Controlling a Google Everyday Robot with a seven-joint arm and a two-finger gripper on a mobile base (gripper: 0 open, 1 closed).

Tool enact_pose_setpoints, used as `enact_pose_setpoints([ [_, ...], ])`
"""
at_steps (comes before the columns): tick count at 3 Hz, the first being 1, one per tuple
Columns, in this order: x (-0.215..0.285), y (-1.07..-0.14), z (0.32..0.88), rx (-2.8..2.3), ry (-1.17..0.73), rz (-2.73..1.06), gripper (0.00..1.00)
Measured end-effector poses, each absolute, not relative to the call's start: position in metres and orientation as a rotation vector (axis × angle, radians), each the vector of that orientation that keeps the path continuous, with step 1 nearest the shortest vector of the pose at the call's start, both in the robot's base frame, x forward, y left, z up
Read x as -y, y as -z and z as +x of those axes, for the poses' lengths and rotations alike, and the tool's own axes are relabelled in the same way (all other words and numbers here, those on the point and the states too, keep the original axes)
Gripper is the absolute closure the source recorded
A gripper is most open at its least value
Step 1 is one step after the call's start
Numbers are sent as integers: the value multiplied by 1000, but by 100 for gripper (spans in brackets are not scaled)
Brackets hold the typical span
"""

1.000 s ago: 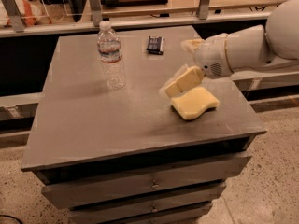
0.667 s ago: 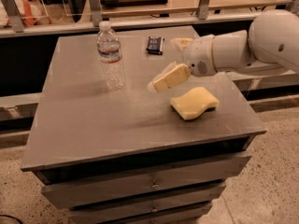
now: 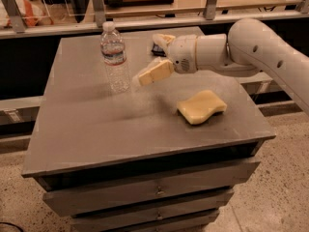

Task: Knock water bottle over

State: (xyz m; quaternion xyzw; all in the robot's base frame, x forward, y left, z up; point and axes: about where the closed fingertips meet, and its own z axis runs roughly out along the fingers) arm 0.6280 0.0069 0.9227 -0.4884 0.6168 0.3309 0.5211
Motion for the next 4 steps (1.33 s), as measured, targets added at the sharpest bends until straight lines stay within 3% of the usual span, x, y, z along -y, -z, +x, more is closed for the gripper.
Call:
enact_pose_setpoints([
  [2,-60,-913,637,-1403,-935,-1187,0],
  [4,-87,-910,644,-1367,-1026,-1156,41],
])
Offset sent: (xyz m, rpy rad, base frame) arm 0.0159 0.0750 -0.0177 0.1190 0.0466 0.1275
